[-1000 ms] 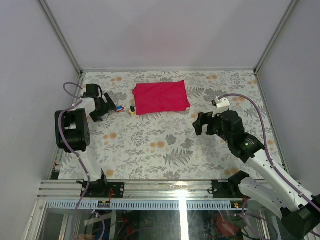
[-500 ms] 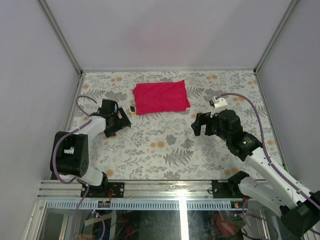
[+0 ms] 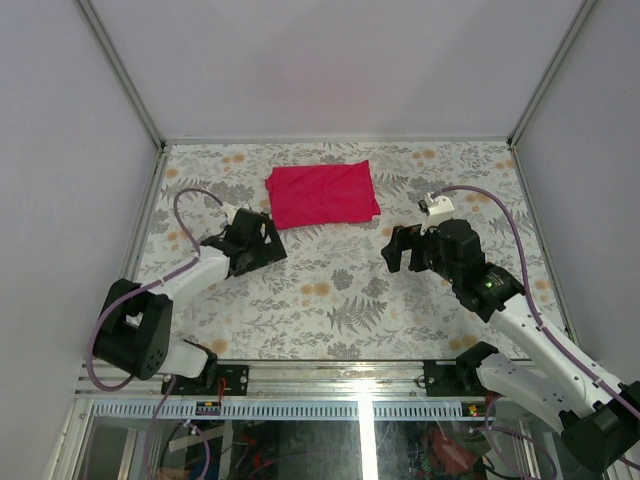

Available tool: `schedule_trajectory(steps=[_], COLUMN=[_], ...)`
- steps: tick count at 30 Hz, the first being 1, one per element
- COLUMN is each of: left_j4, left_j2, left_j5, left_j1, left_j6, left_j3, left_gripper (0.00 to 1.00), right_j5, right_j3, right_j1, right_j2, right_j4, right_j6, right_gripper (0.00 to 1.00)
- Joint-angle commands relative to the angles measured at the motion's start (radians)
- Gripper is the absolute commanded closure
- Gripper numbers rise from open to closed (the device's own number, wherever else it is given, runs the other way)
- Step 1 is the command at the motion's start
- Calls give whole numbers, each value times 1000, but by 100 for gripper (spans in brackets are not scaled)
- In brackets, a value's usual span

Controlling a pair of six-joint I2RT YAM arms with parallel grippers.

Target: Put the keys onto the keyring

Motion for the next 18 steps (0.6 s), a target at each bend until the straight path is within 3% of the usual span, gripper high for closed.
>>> schedule_trajectory(steps=[1,10,18], left_j4=[-10,35,53], left_j2=[-17,148,239], left_j5=[-109,-33,5], left_j1=[86,354,399], left_j6=[81,134,132], left_j3=[90,167,175], left_gripper=[0,0,0], right_j5=[-5,8,33], right_j3=[50,59,72], right_j1=[4,4,4], right_j2=[-12,-14,-12], right_j4=[-3,-22,-37], right_j6=[9,-10,-33], right_gripper=[1,1,1])
